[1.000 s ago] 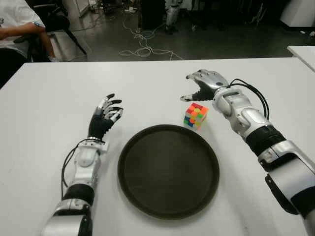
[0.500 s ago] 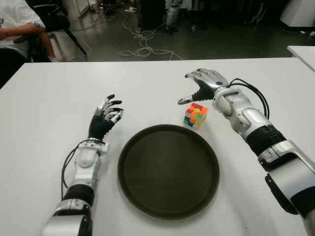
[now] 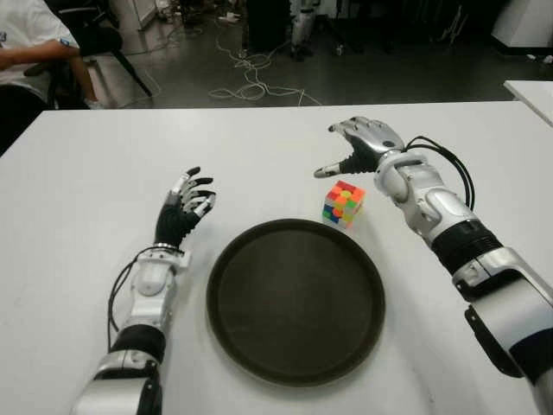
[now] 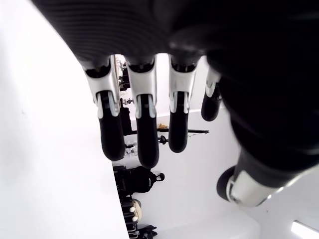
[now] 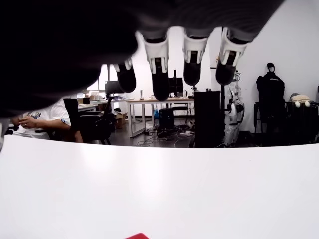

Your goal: Pick up the Rubik's Cube and put it in the plate

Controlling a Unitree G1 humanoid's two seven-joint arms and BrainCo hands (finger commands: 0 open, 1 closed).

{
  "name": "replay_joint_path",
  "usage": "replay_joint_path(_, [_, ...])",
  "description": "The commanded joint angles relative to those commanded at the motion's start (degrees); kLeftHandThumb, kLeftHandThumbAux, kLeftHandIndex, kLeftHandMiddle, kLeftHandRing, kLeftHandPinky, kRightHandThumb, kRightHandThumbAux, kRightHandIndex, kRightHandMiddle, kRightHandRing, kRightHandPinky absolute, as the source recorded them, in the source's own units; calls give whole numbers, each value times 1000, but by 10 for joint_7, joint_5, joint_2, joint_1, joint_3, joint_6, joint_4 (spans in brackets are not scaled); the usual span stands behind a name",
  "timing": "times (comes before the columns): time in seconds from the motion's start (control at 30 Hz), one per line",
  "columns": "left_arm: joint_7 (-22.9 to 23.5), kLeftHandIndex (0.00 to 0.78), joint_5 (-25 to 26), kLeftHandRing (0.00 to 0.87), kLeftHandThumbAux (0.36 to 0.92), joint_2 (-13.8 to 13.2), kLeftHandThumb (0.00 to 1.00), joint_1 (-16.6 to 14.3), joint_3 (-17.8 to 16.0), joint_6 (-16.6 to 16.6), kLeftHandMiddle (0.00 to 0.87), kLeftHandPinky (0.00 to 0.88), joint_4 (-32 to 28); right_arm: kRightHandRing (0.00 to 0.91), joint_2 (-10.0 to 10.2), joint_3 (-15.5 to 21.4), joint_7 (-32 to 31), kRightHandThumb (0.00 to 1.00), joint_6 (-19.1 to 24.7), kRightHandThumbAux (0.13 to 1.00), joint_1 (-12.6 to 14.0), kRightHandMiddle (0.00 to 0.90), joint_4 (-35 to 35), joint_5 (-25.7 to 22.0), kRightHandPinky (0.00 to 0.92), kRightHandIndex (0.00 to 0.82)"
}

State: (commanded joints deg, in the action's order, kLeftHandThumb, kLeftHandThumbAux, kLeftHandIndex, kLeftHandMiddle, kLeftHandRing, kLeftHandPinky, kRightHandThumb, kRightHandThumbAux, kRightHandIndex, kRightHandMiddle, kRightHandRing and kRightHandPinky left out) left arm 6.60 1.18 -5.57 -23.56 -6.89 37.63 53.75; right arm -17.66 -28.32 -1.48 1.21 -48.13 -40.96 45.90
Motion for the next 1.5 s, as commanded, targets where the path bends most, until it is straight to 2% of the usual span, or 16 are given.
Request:
replay_joint_path(0.23, [-5,137,-3,311,684,0,583,0,1,-4,260,355,-3,0,1,2,7,3,-5,491,-5,0,-10,-4,0,0])
replay_joint_path(0.53, [-2,136,-5,312,685,-2,585,-1,3,-3,262,362,-1,0,2,6,13,12,-1,547,-3,0,-5,-6,0,0])
replay_joint_path(1.1, [-4,142,-9,320,700,-3,585,-3,5,6,269,360,3,0,-2,3,17,164,-16,513,-6,0,-17,-6,0,0])
replay_joint_path(1.23, [-5,146,-7,322,688,-2,581,-3,4,7,270,364,2,0,-2,4,21,195,-22,507,-6,0,-19,-6,0,0])
replay_joint_path(1.5, [-9,142,-6,317,699,0,594,-3,3,-2,265,355,0,0,-1,4,10,271,-21,525,-11,0,-25,-7,0,0])
